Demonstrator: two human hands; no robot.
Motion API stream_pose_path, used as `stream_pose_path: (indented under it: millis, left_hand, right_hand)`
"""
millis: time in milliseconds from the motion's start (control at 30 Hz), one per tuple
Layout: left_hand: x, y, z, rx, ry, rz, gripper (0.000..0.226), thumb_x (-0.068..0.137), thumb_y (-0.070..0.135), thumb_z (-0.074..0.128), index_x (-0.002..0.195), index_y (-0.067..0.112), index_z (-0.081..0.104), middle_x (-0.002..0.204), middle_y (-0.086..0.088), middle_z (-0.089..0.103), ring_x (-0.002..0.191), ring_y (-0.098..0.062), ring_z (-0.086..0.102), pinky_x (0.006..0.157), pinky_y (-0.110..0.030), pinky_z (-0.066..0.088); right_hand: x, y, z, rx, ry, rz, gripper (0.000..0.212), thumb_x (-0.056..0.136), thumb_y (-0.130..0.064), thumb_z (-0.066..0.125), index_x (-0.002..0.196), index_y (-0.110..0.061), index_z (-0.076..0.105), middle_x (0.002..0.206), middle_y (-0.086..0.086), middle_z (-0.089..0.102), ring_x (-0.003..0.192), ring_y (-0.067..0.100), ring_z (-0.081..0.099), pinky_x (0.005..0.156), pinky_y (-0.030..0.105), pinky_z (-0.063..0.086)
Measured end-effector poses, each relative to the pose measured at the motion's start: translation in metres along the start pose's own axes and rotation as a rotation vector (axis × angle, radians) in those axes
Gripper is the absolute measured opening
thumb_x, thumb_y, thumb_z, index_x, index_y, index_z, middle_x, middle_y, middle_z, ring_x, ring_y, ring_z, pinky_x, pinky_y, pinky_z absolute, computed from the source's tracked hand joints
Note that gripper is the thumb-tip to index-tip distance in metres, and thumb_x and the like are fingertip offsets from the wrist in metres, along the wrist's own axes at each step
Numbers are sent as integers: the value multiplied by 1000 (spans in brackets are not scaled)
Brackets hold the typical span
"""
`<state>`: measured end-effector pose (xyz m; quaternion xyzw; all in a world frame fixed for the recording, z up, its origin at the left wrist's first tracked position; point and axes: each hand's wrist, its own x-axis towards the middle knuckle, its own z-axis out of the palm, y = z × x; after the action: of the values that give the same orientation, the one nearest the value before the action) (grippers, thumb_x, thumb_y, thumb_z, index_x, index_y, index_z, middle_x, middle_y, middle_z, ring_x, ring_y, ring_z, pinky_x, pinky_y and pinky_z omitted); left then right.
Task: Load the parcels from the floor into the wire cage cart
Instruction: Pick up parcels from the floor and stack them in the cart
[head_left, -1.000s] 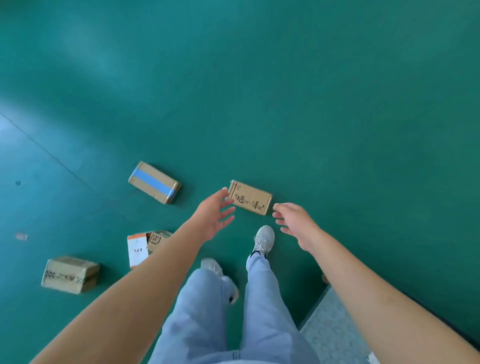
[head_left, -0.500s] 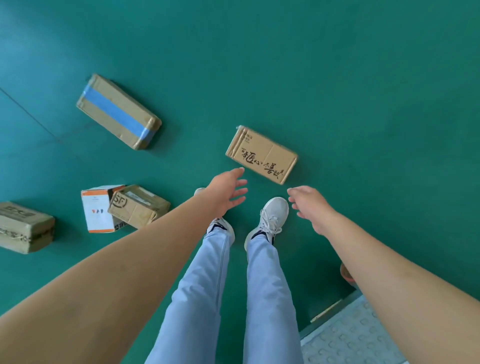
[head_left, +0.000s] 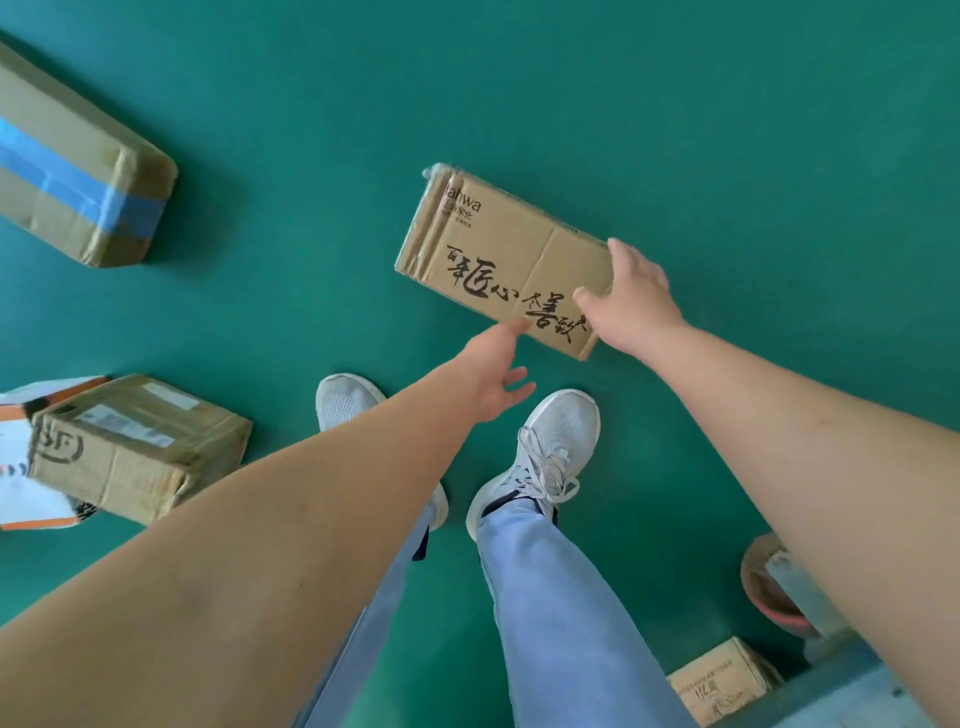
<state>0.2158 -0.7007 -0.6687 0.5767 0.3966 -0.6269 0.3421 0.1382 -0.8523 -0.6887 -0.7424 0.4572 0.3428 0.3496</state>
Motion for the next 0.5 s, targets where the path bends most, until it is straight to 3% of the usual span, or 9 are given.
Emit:
stream_pose_path:
  millis: [67,200,300,367,433,500]
  left_hand:
    - [7,3,5,-8,-1,-5,64,98,42,66,154,26,38,162,-2,35,135,-27,47,98,-43,52]
    - [-9,4,-2,67,53,25,74,97,50,65,159,33,27,163,2,34,146,-29,37,118,-56,34]
    - [-44,6,-14,128,81,84,74,94,55,64,155,50,23,158,5,42,142,-32,42,116,-67,26]
    - [-77,8,-20,190,80,85,70,94,56,64,154,51,27,154,6,42,142,-32,39,115,-71,21]
    - [-114,9,-24,250,64,92,64,94,55,65,149,53,34,144,7,48,132,-32,45,113,-74,23]
    - [-156,7,-26,285,49,116,62,91,54,67,146,54,38,139,5,57,122,-31,56,109,-75,30]
  right_hand:
    - [3,2,4,-74,-40,3,83,97,-50,56,162,-16,18,167,7,20,153,32,17,123,45,21]
    - [-20,-5,-1,29,-86,117,82,89,-69,52,153,-18,41,150,12,35,142,35,35,113,47,38]
    - [-60,-12,-14,293,-164,213,81,85,-75,55,147,-23,44,147,7,39,135,31,43,111,50,39]
    - [-95,-22,-24,631,-219,312,69,86,-70,61,136,-30,38,137,3,47,121,28,53,102,47,45]
    - [-129,-34,-36,854,-235,371,59,87,-65,64,126,-33,33,128,6,55,111,28,60,98,52,51]
    - [-166,-48,-53,906,-206,392,52,92,-52,65,124,-31,30,121,7,58,105,26,62,93,50,53]
